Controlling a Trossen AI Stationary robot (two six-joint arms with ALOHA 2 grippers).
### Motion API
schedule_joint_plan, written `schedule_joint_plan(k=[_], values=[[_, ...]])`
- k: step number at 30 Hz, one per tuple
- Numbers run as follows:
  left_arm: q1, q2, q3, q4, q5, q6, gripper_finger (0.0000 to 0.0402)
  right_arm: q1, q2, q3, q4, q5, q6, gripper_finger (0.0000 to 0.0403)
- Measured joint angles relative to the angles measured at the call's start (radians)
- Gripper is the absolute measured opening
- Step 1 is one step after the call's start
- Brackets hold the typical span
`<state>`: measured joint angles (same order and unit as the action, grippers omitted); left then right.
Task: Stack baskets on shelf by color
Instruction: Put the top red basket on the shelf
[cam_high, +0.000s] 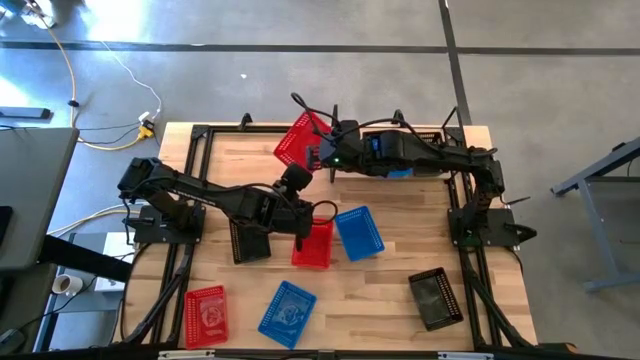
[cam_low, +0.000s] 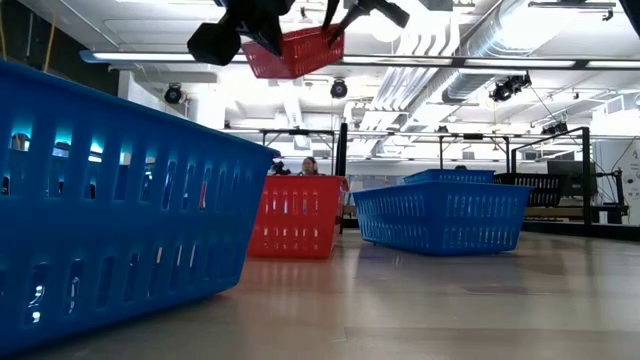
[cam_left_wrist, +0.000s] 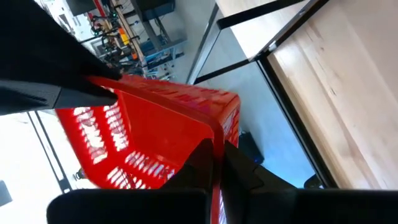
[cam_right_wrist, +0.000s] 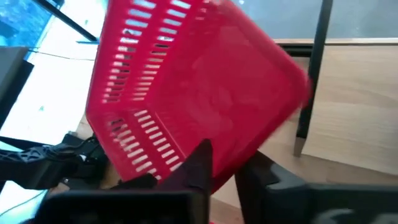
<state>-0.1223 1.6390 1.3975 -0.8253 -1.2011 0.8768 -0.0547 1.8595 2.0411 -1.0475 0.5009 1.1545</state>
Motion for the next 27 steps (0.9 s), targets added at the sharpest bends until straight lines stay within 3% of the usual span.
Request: schedule_joint_plan(k=[14, 20, 27], values=[[-0.002, 0.001, 0.0, 0.051, 0.077, -0.047, 0.004, -0.01, 0.003, -0.001, -0.01, 0.002, -0.045, 0.0001], [-0.004, -0.001, 0.0, 0.05, 0.086, -0.07, 0.0091, -0.021, 0.004, -0.002, -0.019, 0.004, -0.06, 0.0], [-0.003, -0.002, 0.002, 0.041, 0.085, -0.202, 0.0171, -0.052, 0.004, -0.004, -0.029, 0.02, -0.118, 0.0]])
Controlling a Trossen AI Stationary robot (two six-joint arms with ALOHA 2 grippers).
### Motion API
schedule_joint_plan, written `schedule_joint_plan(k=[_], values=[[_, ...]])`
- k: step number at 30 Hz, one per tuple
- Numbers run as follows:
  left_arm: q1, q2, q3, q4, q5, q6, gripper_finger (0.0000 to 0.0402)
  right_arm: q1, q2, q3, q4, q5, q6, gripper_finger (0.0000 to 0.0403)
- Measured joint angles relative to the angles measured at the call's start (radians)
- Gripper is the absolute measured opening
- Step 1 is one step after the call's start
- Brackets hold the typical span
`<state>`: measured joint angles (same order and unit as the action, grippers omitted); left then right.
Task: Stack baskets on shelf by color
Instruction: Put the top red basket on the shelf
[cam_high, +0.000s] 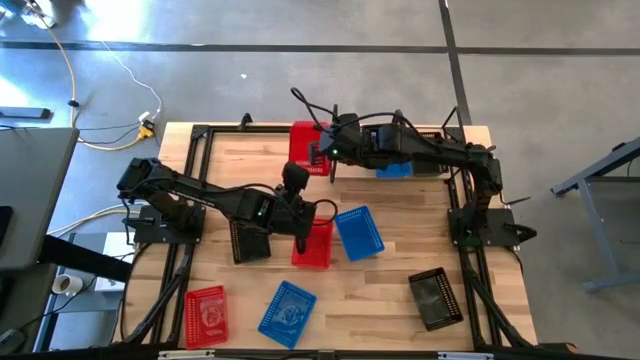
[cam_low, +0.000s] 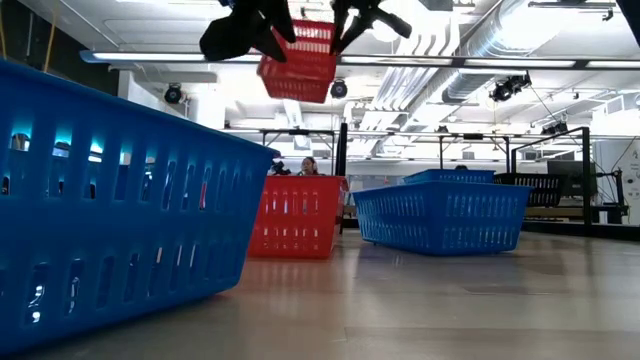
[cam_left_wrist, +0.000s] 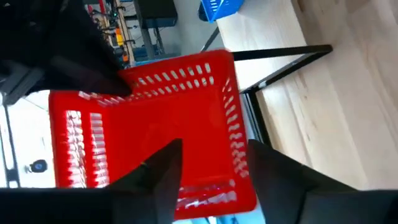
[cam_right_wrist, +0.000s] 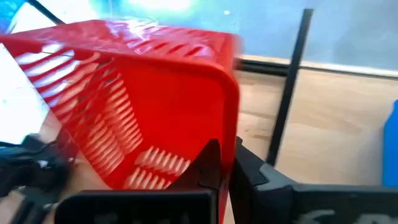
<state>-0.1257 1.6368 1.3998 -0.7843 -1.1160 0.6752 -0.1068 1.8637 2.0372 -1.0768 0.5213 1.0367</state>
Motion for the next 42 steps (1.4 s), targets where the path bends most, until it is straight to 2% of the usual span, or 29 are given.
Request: schedule_joint_plan(k=[6, 11, 14, 18, 21, 25, 35, 40, 42], values=[[0.0, 0.0, 0.0, -0.008, 0.002, -0.064, 0.0206, -0.019, -0.001, 0.0, 0.004, 0.006, -0.038, 0.0], [0.0, 0.0, 0.0, -0.011, 0.012, -0.122, 0.0206, -0.04, -0.002, 0.0, 0.01, 0.027, -0.077, 0.0], [0.0, 0.0, 0.0, -0.004, -0.016, -0.13, 0.0205, -0.059, -0.002, 0.0, 0.006, 0.028, -0.095, 0.0], [-0.007, 0.0, 0.0, 0.063, -0.119, -0.109, 0.0205, -0.074, -0.003, 0.0, -0.022, 0.038, -0.099, 0.0], [-0.008, -0.003, 0.0, 0.097, -0.129, -0.069, 0.0205, -0.079, -0.003, 0.0, -0.026, 0.038, -0.11, 0.0], [-0.008, -0.012, 0.0, 0.097, -0.127, -0.089, 0.0205, -0.093, -0.023, 0.0, -0.046, 0.041, -0.13, 0.0], [0.004, -0.111, -0.001, 0.114, -0.096, -0.149, 0.0205, -0.145, -0.077, 0.002, -0.112, 0.069, -0.189, 0.0], [0.056, -0.195, -0.001, 0.112, -0.09, -0.149, 0.0205, -0.18, -0.105, 0.002, -0.132, 0.052, -0.232, 0.0], [0.089, -0.231, -0.001, 0.114, -0.057, -0.149, 0.0205, -0.197, -0.117, 0.002, -0.135, 0.036, -0.247, 0.0]])
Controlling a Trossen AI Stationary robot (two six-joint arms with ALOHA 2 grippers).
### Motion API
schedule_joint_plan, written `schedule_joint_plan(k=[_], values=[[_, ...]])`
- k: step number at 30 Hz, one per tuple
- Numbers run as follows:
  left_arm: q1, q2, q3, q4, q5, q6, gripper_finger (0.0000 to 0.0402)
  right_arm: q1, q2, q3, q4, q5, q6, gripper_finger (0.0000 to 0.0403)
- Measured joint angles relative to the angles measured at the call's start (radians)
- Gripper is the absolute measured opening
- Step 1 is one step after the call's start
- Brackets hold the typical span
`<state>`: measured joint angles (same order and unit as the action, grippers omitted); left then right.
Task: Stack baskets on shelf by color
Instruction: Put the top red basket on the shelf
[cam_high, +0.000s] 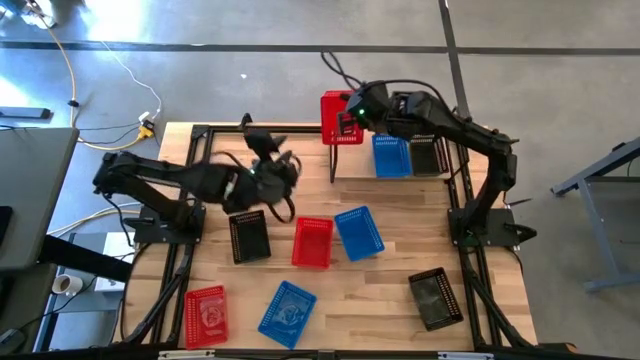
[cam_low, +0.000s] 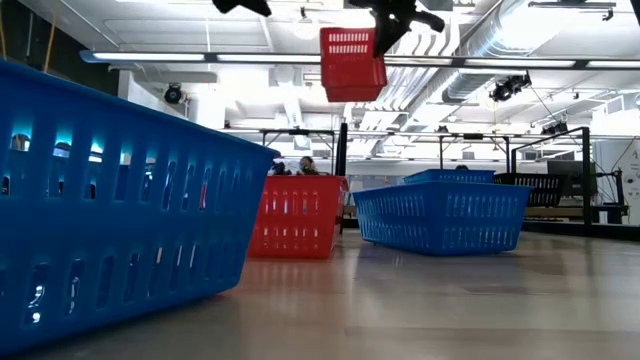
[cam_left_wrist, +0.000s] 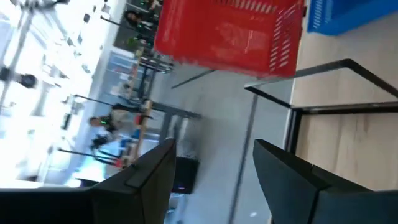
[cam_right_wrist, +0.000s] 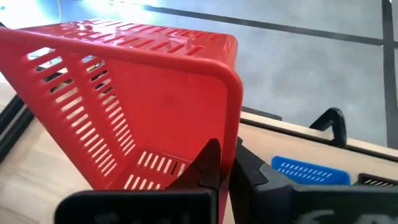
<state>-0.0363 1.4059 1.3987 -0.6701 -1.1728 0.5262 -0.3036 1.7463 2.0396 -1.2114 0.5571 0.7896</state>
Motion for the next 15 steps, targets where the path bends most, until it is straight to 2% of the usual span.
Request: schedule_joint_plan(k=[6, 15], values=[[0.124, -0.102, 0.0, 0.001, 0.172, -0.043, 0.0205, -0.055, -0.023, 0.0, -0.017, -0.03, -0.039, 0.0], [0.306, -0.156, 0.0, -0.02, 0.436, -0.165, 0.0205, -0.164, -0.021, 0.0, -0.036, -0.177, -0.075, 0.0]])
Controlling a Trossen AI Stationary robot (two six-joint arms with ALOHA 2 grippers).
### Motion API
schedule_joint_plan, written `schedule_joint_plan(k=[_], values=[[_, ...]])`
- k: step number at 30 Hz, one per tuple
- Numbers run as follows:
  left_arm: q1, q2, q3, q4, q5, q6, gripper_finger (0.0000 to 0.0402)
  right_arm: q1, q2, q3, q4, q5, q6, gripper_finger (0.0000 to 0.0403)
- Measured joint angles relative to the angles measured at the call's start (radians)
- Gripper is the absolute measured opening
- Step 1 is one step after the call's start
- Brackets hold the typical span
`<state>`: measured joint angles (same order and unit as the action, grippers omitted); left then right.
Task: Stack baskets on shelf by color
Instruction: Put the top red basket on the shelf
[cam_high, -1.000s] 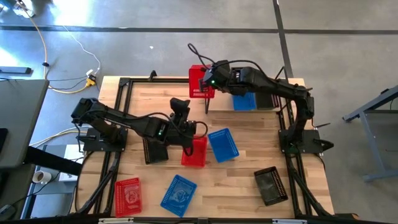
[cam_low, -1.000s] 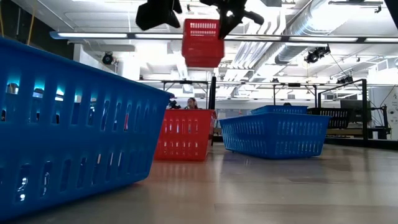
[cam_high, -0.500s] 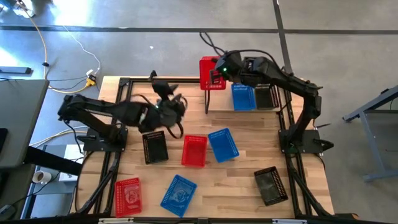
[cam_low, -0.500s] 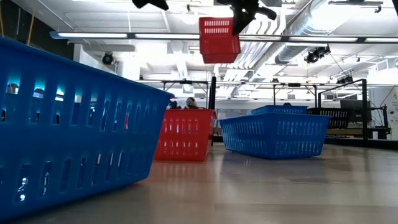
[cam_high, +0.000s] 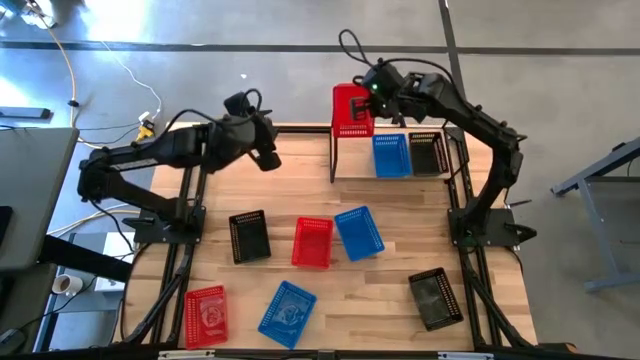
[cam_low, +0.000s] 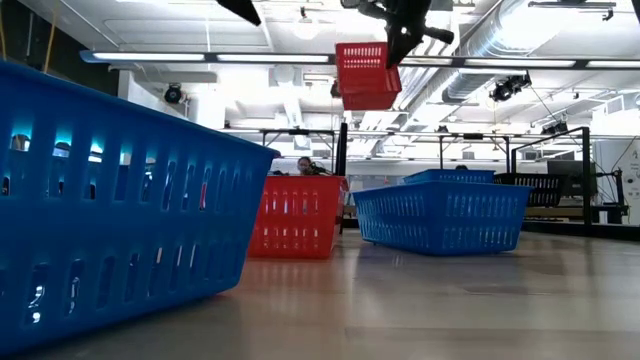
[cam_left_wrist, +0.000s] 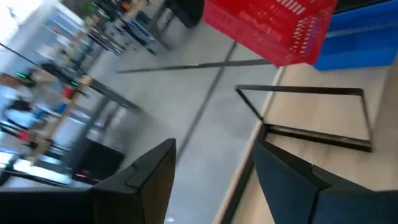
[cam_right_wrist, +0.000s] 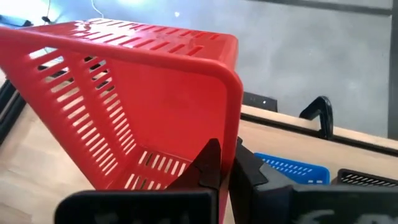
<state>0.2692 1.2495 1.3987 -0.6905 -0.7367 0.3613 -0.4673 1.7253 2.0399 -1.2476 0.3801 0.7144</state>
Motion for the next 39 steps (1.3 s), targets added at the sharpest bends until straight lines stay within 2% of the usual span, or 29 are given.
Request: schedule_joint_plan(k=[6, 12, 15, 19, 27, 39], values=[[0.102, 0.007, -0.001, -0.049, 0.252, -0.095, 0.0205, -0.087, 0.004, 0.0, -0.012, -0.153, -0.04, 0.0], [0.204, 0.006, -0.029, -0.054, 0.543, -0.22, 0.0205, -0.166, 0.008, 0.0, -0.058, -0.238, -0.046, 0.0], [0.248, 0.006, -0.041, -0.064, 0.626, -0.253, 0.0205, -0.192, 0.009, -0.014, -0.074, -0.278, -0.053, 0.0], [0.279, 0.006, -0.07, -0.068, 0.652, -0.265, 0.0205, -0.206, 0.01, -0.074, -0.073, -0.331, -0.054, 0.0], [0.326, 0.006, -0.159, -0.067, 0.666, -0.273, 0.0205, -0.207, 0.01, -0.25, 0.039, -0.464, -0.033, 0.0], [0.346, 0.006, -0.177, -0.049, 0.674, -0.273, 0.0205, -0.213, 0.01, -0.394, 0.116, -0.558, -0.016, 0.0]])
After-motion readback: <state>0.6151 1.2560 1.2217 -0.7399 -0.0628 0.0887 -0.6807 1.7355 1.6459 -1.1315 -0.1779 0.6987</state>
